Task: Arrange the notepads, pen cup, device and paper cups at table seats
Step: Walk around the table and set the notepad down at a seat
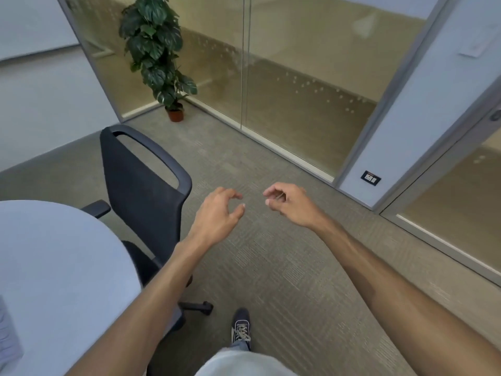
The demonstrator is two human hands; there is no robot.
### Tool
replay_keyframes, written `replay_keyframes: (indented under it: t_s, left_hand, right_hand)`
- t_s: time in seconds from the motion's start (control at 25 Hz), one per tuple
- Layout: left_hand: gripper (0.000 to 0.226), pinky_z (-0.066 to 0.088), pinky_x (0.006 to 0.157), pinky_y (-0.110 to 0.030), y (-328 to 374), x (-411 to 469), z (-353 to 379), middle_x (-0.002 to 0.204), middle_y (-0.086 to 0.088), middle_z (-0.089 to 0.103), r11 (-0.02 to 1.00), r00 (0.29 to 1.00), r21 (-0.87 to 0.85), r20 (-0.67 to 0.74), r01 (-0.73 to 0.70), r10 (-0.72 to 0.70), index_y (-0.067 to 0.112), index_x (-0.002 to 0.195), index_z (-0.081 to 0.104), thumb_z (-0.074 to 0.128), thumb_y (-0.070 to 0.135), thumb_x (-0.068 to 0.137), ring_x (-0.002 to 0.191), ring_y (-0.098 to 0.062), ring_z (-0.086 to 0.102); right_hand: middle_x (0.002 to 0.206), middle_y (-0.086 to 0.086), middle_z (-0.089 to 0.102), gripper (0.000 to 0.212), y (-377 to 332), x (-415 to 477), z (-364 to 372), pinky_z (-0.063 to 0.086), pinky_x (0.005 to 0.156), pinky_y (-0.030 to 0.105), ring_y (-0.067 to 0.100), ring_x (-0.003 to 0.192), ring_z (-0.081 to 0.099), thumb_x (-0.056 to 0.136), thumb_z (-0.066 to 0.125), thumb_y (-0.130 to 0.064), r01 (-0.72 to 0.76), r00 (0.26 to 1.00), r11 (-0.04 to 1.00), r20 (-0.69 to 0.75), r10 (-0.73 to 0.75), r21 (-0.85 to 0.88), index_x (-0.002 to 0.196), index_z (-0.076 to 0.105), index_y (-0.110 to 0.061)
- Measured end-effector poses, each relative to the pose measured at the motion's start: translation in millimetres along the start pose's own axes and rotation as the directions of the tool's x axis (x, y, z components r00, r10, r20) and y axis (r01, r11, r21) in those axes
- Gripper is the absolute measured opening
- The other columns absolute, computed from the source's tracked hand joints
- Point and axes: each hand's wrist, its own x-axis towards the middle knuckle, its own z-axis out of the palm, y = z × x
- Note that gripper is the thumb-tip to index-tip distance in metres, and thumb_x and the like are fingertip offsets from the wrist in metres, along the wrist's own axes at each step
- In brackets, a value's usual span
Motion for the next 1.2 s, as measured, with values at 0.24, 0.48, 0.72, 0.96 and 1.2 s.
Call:
replay_keyframes:
  t_s: [0.24, 0.48, 0.72, 0.96, 1.2]
  left_hand:
    - [0.030, 0.036, 0.087, -0.025, -19, 113, -10, 0.117, -0.004, 0.062, 0.999, 0.998, -0.008, -0.043, 0.048, -0.048, 0.017, 0.120, 0.065, 0.061, 0.032, 0.094, 0.112, -0.019, 0.057]
    - [0.029, 0.048, 0.091, -0.034, -38, 206, -1, 0.119, -0.002, 0.063, 0.987, 0.986, -0.041, -0.049, 0.156, -0.158, 0.017, 0.118, 0.067, 0.063, 0.032, 0.093, 0.110, -0.016, 0.058]
    - [0.027, 0.045, 0.089, -0.030, -52, 317, 12, 0.116, -0.005, 0.066, 0.944, 0.932, -0.067, -0.152, 0.322, -0.329, 0.016, 0.115, 0.069, 0.065, 0.029, 0.092, 0.108, -0.017, 0.061]
    - [0.026, 0.045, 0.088, -0.029, -68, 378, 3, 0.118, -0.006, 0.065, 0.883, 0.844, -0.101, -0.262, 0.458, -0.468, 0.016, 0.115, 0.068, 0.063, 0.030, 0.093, 0.110, -0.019, 0.060]
    - [0.027, 0.042, 0.085, -0.028, -113, 427, -20, 0.120, -0.003, 0.061, 0.821, 0.744, -0.126, -0.364, 0.556, -0.560, 0.018, 0.116, 0.067, 0.062, 0.031, 0.093, 0.111, -0.018, 0.059]
  right_hand:
    - [0.095, -0.006, 0.064, 0.019, 11, 115, -28, 0.040, 0.064, 0.019, 0.004, 0.064, 0.053, 0.091, 0.068, -0.018, 0.017, 1.000, 0.999, 0.023, -0.018, 0.037, 0.110, 0.068, -0.013]
    - [0.105, -0.001, 0.068, 0.018, 39, 234, -51, 0.046, 0.068, 0.027, 0.010, 0.070, 0.057, 0.090, 0.068, -0.021, 0.045, 0.995, 0.997, 0.089, -0.051, 0.062, 0.107, 0.069, -0.017]
    - [0.099, -0.002, 0.066, 0.020, 58, 368, -86, 0.046, 0.069, 0.019, 0.005, 0.072, 0.056, 0.091, 0.067, -0.017, 0.150, 0.967, 0.987, 0.198, -0.158, 0.056, 0.110, 0.068, -0.010]
    - [0.096, -0.004, 0.065, 0.020, 45, 469, -96, 0.048, 0.076, 0.019, 0.009, 0.079, 0.058, 0.091, 0.067, -0.014, 0.289, 0.892, 0.955, 0.345, -0.292, 0.062, 0.110, 0.068, -0.007]
    - [0.102, 0.005, 0.070, 0.019, 15, 571, -68, 0.042, 0.070, 0.001, 0.010, 0.087, 0.060, 0.090, 0.067, -0.010, 0.381, 0.812, 0.920, 0.443, -0.380, 0.091, 0.109, 0.069, -0.004]
